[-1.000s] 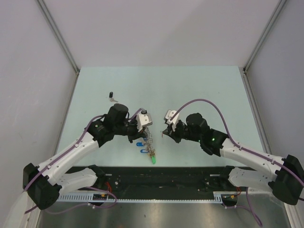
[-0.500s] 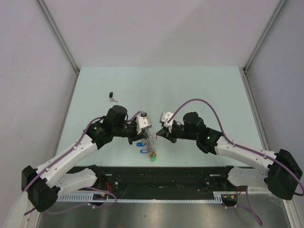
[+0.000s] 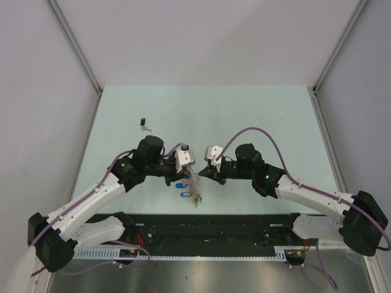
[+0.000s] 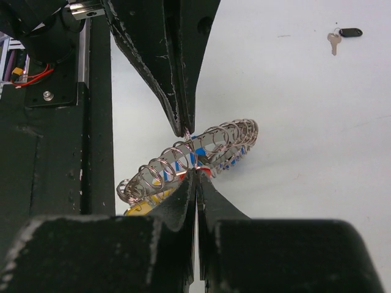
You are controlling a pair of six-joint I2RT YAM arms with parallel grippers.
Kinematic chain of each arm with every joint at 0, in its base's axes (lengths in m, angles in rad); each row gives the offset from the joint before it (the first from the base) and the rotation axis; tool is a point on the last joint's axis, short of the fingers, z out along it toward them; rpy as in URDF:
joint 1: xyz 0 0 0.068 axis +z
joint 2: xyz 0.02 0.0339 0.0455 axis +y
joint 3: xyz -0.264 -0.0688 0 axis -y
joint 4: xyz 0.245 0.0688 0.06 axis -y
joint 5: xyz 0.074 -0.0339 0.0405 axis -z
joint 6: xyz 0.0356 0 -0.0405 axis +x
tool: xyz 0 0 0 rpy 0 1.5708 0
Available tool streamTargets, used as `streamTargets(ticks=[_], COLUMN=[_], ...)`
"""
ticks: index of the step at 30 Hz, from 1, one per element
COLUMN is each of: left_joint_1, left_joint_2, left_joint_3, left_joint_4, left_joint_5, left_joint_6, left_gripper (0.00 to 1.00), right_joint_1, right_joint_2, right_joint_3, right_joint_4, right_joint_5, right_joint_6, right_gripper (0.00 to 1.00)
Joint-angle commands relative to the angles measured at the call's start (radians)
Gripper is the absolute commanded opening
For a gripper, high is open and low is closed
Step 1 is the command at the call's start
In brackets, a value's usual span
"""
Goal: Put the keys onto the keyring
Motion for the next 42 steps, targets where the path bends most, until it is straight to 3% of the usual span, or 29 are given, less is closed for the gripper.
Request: streamTargets(ticks=[1,12,19,26,32,37,42], left_joint_1=[-0.007,-0.007,-0.007,-0.005,-0.006,-0.003,-0.003], left_joint_2=[-0.03,-0.026,-0.045,-0.075,-0.096,-0.105,-0.104], left_joint_3=[0.002,0.003,-0.003,-0.012,-0.015,-0.018,-0.013], left_joint_4=[0.041,0.044,0.057,0.085,0.109,0.113,0.106], left_joint_5=[0.063,0.073,-0.056,-0.278,-0.427,-0.449,-0.449], left_joint_6=[0.044,0.036,0.016,-0.027,-0.071,-0.077,-0.08], left_gripper=[0.0,0.01,0.0,0.0,0.0,0.0,0.01], right_joint_1=[0.005,0.008,-0.008,-0.039,-0.084,-0.176,-0.239], right_joint_2=[-0.007,-0.008,-0.019,-0.097,-0.149,-0.074,0.067], right_joint_3=[0.0,0.002,0.002,0.015,0.045,0.055,0.069], right_joint_4=[0.027,0.027,-0.007,-0.252,-0.493,-0.621,-0.592], right_joint_5=[-0.022,-0.012,0.175,0.387,0.475,0.452,0.444], right_joint_6=[-0.03,-0.034,0.044,0.205,0.416,0.51,0.501], right_gripper=[0.0,0.0,0.0,0.0,0.0,0.0,0.0])
